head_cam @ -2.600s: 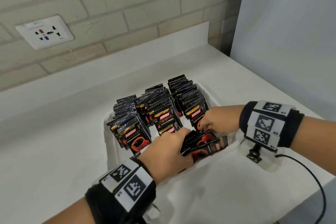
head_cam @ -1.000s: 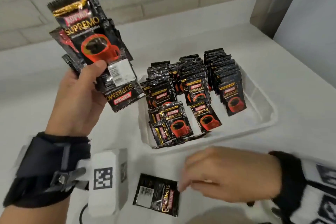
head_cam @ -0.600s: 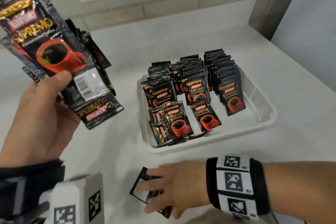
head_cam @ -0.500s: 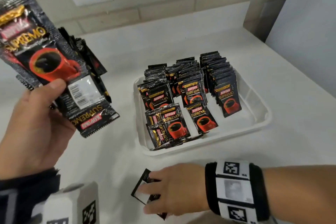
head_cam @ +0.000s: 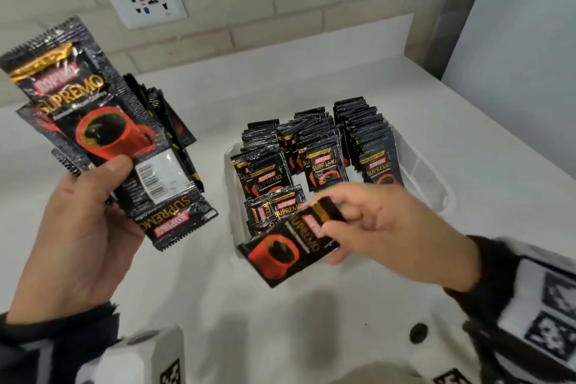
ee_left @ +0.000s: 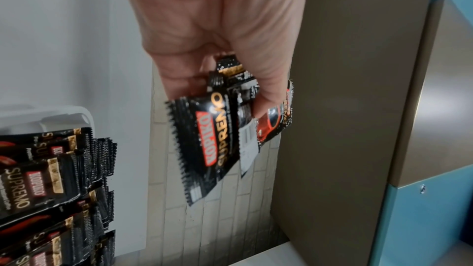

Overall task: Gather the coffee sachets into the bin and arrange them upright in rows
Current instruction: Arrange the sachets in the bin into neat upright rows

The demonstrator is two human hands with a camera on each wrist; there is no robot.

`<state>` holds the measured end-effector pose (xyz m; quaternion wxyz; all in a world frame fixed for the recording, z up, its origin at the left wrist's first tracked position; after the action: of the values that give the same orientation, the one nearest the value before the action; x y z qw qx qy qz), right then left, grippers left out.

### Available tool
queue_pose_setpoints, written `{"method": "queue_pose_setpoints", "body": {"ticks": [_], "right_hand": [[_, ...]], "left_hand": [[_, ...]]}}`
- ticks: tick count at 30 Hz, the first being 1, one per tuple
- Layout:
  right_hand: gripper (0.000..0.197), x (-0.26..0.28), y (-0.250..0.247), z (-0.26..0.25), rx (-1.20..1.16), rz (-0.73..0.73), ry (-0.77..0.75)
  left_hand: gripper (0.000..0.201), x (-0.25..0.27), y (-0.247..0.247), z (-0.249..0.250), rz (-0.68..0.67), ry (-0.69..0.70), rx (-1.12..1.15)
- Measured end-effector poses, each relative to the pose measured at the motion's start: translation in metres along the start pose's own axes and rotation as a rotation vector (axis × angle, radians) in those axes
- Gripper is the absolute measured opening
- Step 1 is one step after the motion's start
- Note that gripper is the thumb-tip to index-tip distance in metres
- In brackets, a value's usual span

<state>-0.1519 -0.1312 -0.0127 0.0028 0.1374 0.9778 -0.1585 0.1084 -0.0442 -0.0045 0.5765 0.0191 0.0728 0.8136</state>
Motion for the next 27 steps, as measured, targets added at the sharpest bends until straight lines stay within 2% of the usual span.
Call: {"method": "queue_pose_setpoints", "body": {"ticks": [2,3,7,11,16,18,20,23,27], "right_hand": [[0.024,0.008,-0.026,0.001,-0.256,0.131,0.100],[0.023,0.015,-0.035,0.002,-0.309,0.162,0.156],[0.025,0.034,-0.048,0.014,-0.348,0.227,0.256],[0.018,0.044,-0.055,0.020,-0.352,0.290,0.271],[0.012,0.060,-0.088,0.014,-0.120,0.451,0.247],[0.008,0.064,-0.104,0.010,0.002,0.469,0.254],[0.020,0.065,-0.116,0.010,0.196,0.433,0.303],[0.021,0.057,-0.124,0.011,0.496,0.333,0.369],[0.025,0.037,-0.129,0.021,0.615,0.200,0.438]], "left_hand": [[0.112,-0.001,0.000,-0.004,0.009,-0.015,0.007],[0.107,-0.002,-0.001,-0.007,0.013,-0.017,0.021],[0.088,-0.005,-0.004,-0.016,0.012,-0.022,0.070],[0.087,-0.004,0.003,-0.018,0.001,-0.035,0.095],[0.107,0.001,0.009,-0.020,-0.004,-0.055,0.083],[0.117,0.004,0.012,-0.017,-0.007,-0.064,0.078],[0.120,0.005,0.015,-0.016,-0.005,-0.065,0.098],[0.120,0.004,0.019,-0.018,-0.001,-0.087,0.120],[0.111,0.003,0.026,-0.025,0.009,-0.104,0.150]]}}
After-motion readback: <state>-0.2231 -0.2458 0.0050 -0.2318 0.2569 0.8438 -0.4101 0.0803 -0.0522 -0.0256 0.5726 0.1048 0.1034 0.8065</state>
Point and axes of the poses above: each hand's wrist, its own x-axis away from the middle knuckle, its own y-axis out of the palm, z = x × y, the point moved 2 cm from there along -x, towards the middle knuckle, and after that the axes turned 15 degrees about -z, right-handed, at the moved point
